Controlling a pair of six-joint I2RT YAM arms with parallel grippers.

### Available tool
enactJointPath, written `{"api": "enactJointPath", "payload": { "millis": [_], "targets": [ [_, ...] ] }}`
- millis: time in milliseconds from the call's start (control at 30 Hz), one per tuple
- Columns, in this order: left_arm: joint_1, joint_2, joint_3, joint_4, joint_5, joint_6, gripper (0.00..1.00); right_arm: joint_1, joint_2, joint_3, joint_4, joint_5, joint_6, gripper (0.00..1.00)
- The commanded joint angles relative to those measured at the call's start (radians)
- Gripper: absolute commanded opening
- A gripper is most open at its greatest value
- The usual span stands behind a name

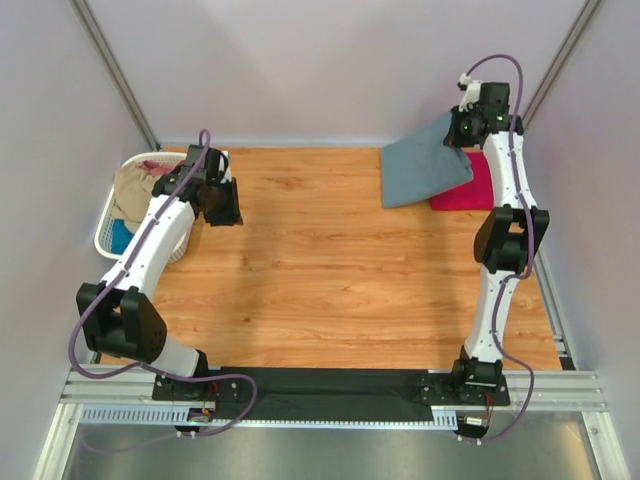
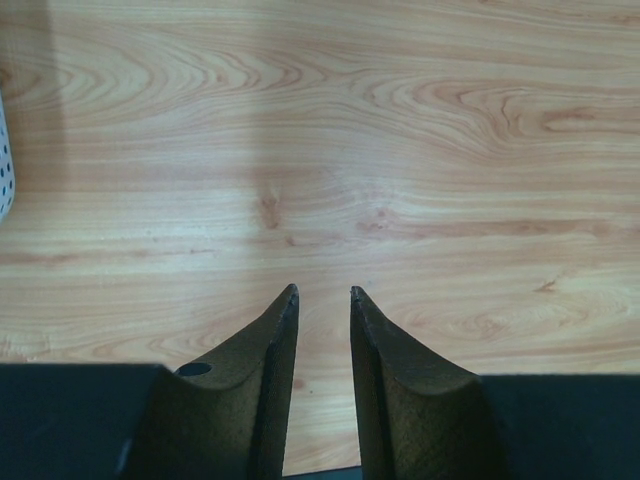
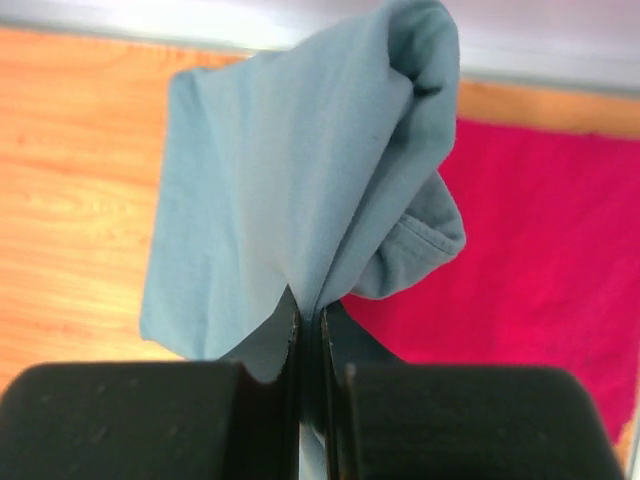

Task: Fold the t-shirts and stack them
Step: Neatly place the folded tshirt to the corner

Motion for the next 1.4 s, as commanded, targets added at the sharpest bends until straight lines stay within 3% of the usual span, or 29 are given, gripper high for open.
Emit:
{"api": "enactJointPath", "payload": {
  "millis": [0,100,400,633,700,733,833,1033,1100,1200,1367],
  "targets": [
    [0.005,-0.062,0.006,0.004,0.016,0.024,0.35,-0.085,0.078,0.169,-0.041,-0.082,-0.014,0.00],
    [0.005,-0.061,0.013,0.002,0.019,0.027,0.36,-0.154,0.159,0.311,-0.074,-0.103,-0.012,0.00],
    [0.005,-0.041,0.009,0.002,0.075,0.029,0.37,-0.321,0.350,0.316,0.208,-0.099,0.083,0.00],
    [0.005,-0.032,0.009,0.004,0.085,0.024,0.38,-0.329,0.405,0.259,0.340,-0.074,0.100,0.01],
    [0.005,-0.032,0.005,0.007,0.093,0.026,0.39,-0.329,0.405,0.247,0.357,-0.047,0.101,0.11],
    [0.005,-0.033,0.003,0.008,0.091,0.024,0.39,-0.329,0.400,0.247,0.355,-0.038,0.101,0.21],
    [0.005,-0.035,0.002,0.010,0.096,0.024,0.40,-0.329,0.332,0.200,0.349,-0.018,0.178,0.43],
    [0.005,-0.036,-0.004,0.019,0.090,0.021,0.40,-0.296,0.068,-0.049,0.423,0.114,0.409,0.65],
    [0.005,-0.036,-0.004,0.022,0.097,0.021,0.40,-0.279,0.031,-0.105,0.401,0.180,0.461,0.66],
    [0.005,-0.035,-0.012,0.028,0.125,0.021,0.41,-0.276,-0.040,-0.230,0.389,0.156,0.604,0.67],
    [0.004,-0.024,-0.020,0.044,0.174,0.018,0.41,-0.243,-0.144,-0.453,0.436,0.110,0.698,0.58]
  ]
}}
